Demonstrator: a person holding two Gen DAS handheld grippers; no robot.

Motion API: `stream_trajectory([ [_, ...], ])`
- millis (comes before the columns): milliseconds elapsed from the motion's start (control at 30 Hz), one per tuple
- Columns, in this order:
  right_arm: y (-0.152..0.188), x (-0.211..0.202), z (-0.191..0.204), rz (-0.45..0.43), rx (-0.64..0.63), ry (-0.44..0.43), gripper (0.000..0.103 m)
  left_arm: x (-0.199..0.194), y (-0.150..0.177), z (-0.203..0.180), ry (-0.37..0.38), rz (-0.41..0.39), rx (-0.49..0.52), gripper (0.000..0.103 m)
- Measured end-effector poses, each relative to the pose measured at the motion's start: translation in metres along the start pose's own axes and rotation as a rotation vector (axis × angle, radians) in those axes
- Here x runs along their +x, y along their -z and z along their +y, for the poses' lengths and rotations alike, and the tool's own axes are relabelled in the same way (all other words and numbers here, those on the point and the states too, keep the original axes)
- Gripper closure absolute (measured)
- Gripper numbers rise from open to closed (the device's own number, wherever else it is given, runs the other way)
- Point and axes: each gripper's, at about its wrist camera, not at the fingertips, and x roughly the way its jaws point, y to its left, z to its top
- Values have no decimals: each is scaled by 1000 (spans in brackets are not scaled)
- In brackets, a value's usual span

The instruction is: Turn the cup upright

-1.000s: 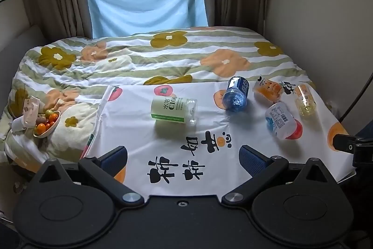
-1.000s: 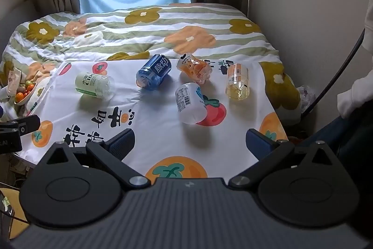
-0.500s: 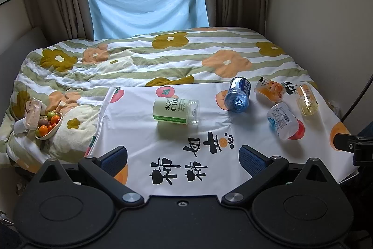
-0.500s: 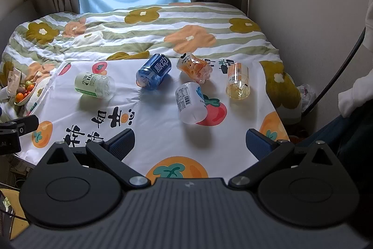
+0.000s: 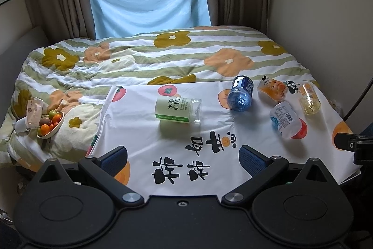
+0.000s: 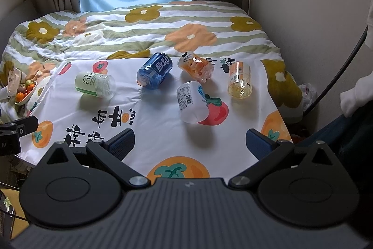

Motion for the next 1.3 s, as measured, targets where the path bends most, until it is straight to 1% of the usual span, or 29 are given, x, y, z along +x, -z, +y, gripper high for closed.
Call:
stream_trajectory([
  [1067,1,-3,2,4,1,-2,0,0,0,0,0,0,0,0],
  [1233,-6,-6,-5,2,2,-1,0,-1,1,1,7,-3,3,0],
  [1300,1,-5,0,0,2,0,0,-2,1,0,10,-6,4,0],
])
